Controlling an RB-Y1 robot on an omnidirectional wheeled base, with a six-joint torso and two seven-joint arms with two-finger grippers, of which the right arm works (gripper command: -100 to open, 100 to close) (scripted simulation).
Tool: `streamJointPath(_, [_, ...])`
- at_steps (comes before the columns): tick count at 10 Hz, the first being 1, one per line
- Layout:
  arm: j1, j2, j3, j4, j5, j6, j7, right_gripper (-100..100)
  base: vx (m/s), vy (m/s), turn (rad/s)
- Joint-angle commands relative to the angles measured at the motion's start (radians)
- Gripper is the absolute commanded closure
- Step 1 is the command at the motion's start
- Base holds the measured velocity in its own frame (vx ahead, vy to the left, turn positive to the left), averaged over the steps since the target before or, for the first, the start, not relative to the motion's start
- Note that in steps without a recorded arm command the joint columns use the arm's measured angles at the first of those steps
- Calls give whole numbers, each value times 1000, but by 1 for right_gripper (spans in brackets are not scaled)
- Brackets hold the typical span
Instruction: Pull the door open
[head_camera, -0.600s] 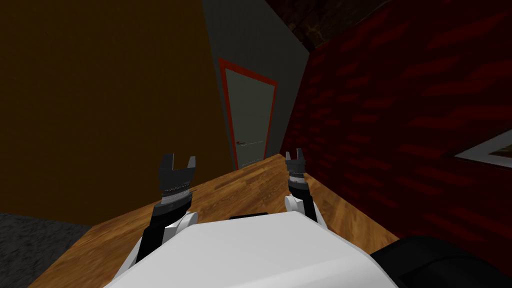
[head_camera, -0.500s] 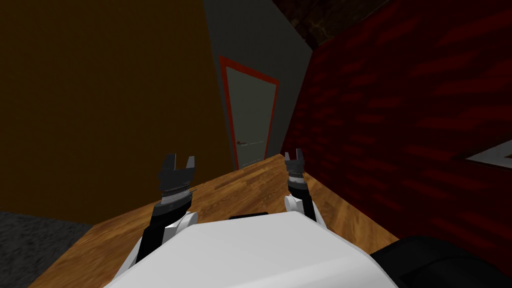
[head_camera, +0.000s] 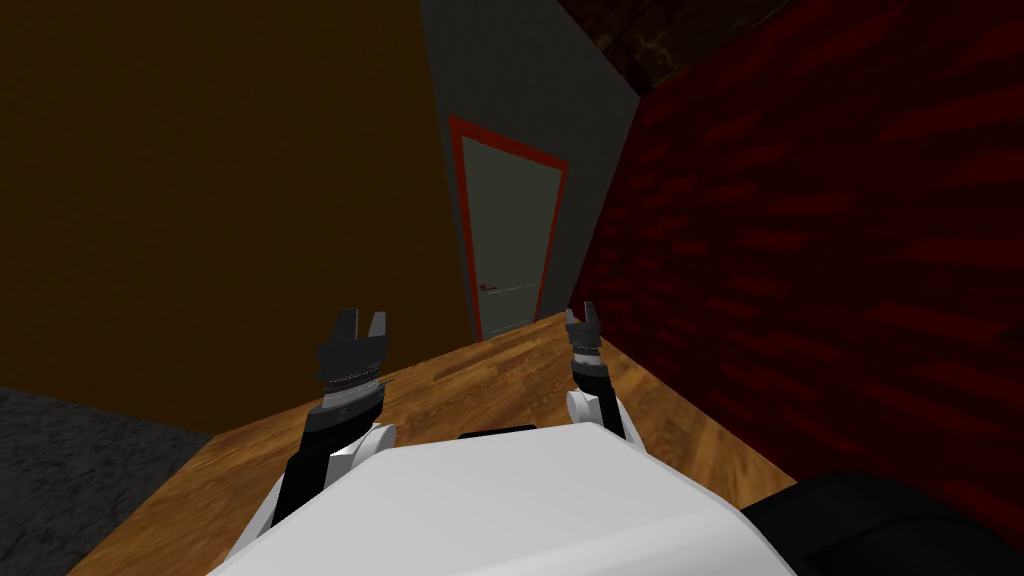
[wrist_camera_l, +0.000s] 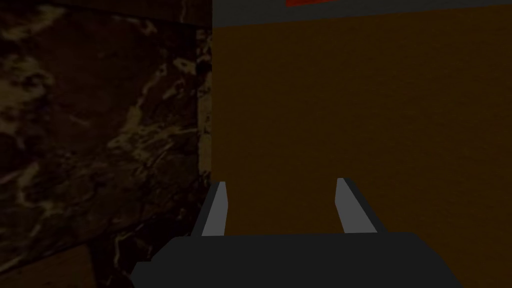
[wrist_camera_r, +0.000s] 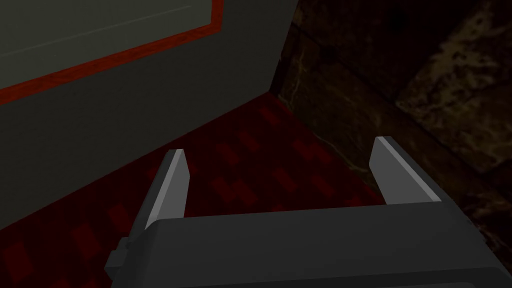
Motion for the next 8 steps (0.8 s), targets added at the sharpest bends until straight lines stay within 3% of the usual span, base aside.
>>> streamJointPath(1, [-18, -7, -5, 44, -5, -9, 3, -100, 70, 14, 87])
streamJointPath(8, [-93, -40, -23, 246, -32, -46, 15, -100, 91, 19, 116])
